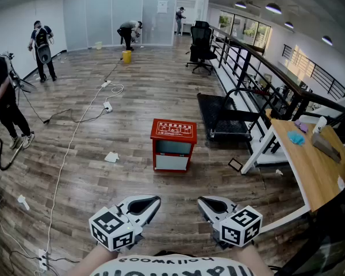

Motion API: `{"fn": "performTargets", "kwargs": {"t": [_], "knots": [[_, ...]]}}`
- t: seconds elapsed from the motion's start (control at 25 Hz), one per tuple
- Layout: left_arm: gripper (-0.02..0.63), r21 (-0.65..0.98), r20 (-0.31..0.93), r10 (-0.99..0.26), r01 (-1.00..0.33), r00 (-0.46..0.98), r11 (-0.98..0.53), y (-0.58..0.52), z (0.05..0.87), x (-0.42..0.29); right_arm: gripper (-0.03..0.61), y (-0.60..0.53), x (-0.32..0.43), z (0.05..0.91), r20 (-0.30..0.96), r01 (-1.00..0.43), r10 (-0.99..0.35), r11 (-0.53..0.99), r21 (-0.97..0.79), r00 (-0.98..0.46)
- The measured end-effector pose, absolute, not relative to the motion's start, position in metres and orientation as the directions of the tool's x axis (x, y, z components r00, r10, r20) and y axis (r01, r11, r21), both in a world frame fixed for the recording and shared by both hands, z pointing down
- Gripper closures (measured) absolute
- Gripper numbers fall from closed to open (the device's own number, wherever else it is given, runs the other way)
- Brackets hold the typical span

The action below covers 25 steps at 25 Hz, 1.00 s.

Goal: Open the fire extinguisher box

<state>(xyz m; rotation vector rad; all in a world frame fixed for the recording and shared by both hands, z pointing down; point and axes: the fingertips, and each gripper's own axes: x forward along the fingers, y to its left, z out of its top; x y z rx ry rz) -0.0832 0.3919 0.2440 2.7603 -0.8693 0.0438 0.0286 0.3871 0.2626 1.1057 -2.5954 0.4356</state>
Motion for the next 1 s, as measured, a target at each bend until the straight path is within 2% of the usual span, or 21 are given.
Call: {"fn": "performTargets", "kwargs": {"t": [0.44, 0.72, 1.0], "knots": [[0.607, 0.224, 0.1, -0.562, -0.569, 0.821, -0.791, 0.388, 0.246, -0.082, 0.569, 0.381, 0.034, 0.263, 0.361, -0.744, -0.66, 0.645, -0.176, -0.658], [0.607, 0.283, 0.083, -0.609, -0.604, 0.789, -0.745, 0.376, 0.255, -0.109, 0.568, 0.382, 0.039, 0.255, 0.128, -0.635, -0.66, 0.624, -0.455, -0.74], [0.607, 0.243, 0.101, -0.588, -0.593, 0.802, -0.767, 0.37, 0.266, -0.123, 0.568, 0.38, 0.067, 0.256, 0.129, -0.771, -0.776, 0.564, -0.295, -0.617]]}}
